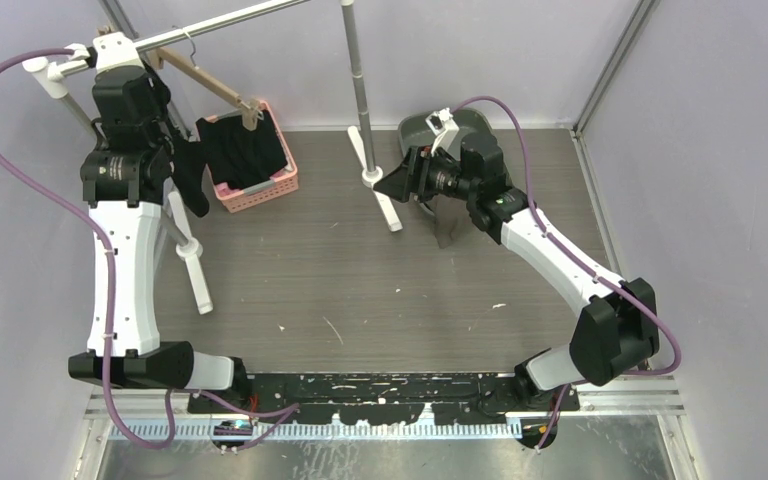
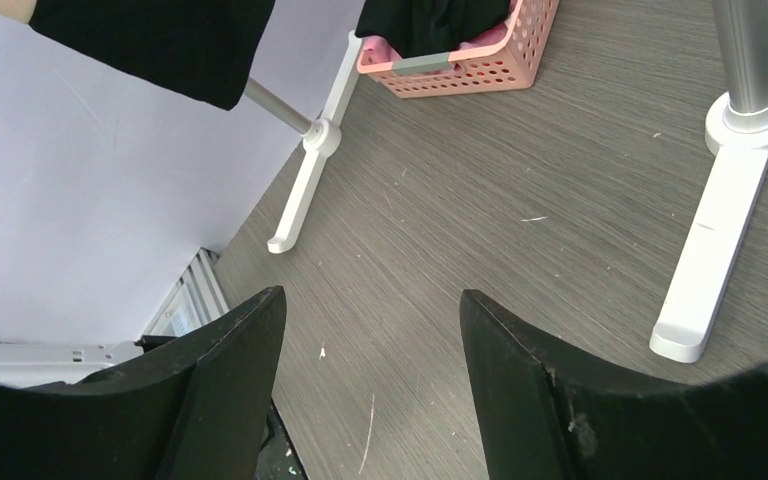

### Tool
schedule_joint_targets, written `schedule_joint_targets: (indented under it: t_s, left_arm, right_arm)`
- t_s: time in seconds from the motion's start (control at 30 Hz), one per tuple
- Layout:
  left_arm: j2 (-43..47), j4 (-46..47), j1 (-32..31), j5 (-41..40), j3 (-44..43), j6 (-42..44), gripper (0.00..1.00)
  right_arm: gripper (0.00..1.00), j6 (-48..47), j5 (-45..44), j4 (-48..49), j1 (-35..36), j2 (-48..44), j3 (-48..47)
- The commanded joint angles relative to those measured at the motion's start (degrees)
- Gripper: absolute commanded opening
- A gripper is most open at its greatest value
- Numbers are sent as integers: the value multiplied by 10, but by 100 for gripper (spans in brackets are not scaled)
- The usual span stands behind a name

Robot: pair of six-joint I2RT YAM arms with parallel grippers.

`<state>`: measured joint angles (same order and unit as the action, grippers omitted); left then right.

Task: Clip the underwear to the hanger
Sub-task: Place the hanger on the clothesline.

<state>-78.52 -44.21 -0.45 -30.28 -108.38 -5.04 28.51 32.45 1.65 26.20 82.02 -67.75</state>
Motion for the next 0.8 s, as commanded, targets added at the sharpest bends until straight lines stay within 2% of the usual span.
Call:
schedule_joint_targets:
  t_s: [0.0, 0.07, 0.17, 0.27, 0.37, 0.6, 0.77]
  left_arm:
    - [0, 37, 8, -2, -36, 9, 0]
    - [-1, 31, 9, 1, -38, 6, 0]
    - [2, 23, 9, 7, -40, 5, 18]
    - [0, 12, 9, 17, -54, 5, 40]
    - [-6, -6, 9, 25, -78, 4, 56]
    - [-27, -74, 8, 67, -154, -8, 69]
    - [-53, -123, 9, 117, -229, -25, 70]
  right_arm:
    - [70, -10, 0, 20, 3, -1, -24]
    - [70, -10, -1, 21, 3, -2, -20]
    - [70, -7, -1, 26, 3, -4, -13]
    - [70, -4, -1, 34, 3, -6, -6]
    - [70, -3, -2, 36, 3, -9, -1]
    - [70, -5, -13, 40, 3, -17, 7]
    - [70, -25, -34, 2, 8, -6, -50]
